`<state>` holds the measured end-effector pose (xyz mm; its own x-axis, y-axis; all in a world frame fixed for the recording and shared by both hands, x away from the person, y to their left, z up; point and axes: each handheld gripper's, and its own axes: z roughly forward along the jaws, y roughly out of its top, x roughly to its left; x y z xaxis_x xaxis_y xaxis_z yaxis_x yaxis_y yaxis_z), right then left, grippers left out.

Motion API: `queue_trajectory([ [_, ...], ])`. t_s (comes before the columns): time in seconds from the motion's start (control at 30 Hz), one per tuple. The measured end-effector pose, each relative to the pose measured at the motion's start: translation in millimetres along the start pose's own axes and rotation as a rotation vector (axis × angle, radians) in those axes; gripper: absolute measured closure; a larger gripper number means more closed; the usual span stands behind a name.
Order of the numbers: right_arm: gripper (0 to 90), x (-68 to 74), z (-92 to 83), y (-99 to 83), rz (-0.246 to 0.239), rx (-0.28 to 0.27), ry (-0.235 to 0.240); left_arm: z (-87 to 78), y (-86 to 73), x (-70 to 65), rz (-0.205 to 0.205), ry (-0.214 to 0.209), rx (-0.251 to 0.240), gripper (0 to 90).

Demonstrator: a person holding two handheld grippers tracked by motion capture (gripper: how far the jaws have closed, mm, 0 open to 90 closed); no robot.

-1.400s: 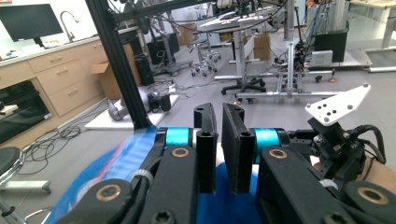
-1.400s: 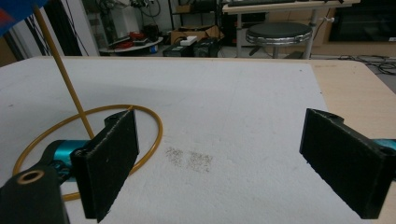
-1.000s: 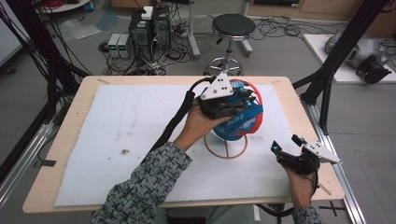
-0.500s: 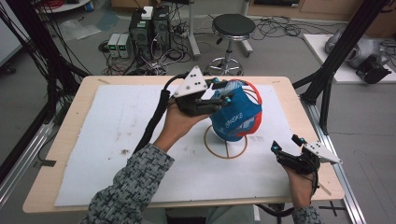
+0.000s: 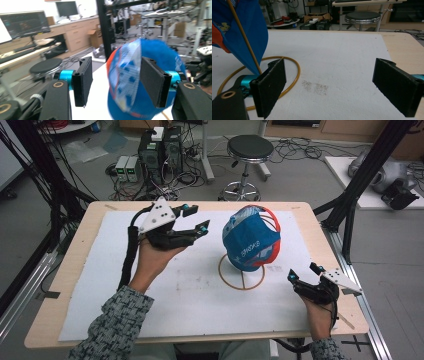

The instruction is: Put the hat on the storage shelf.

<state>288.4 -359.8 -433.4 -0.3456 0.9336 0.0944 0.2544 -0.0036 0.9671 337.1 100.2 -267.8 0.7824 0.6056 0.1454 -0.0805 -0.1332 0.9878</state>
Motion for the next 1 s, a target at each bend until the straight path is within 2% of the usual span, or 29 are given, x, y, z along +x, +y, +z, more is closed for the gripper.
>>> queue_trajectory([
  [0.43, 10.9, 3.2, 1.5, -0.3, -0.005, 0.010, 0.004, -73.5, -48.9, 28.0, -0.083, 0.191, 0.031, 33.4],
  [0.77, 10.9, 1.9, -1.9, -1.7, -0.005, 0.010, -0.005, -115.5, -94.5, 33.4, -0.146, 0.269, 0.061, 30.3],
  [1.0, 10.9, 2.6, -1.2, -1.6, -0.011, 0.011, -0.002, -138.9, -119.7, 33.0, -0.139, 0.313, 0.086, 27.6],
])
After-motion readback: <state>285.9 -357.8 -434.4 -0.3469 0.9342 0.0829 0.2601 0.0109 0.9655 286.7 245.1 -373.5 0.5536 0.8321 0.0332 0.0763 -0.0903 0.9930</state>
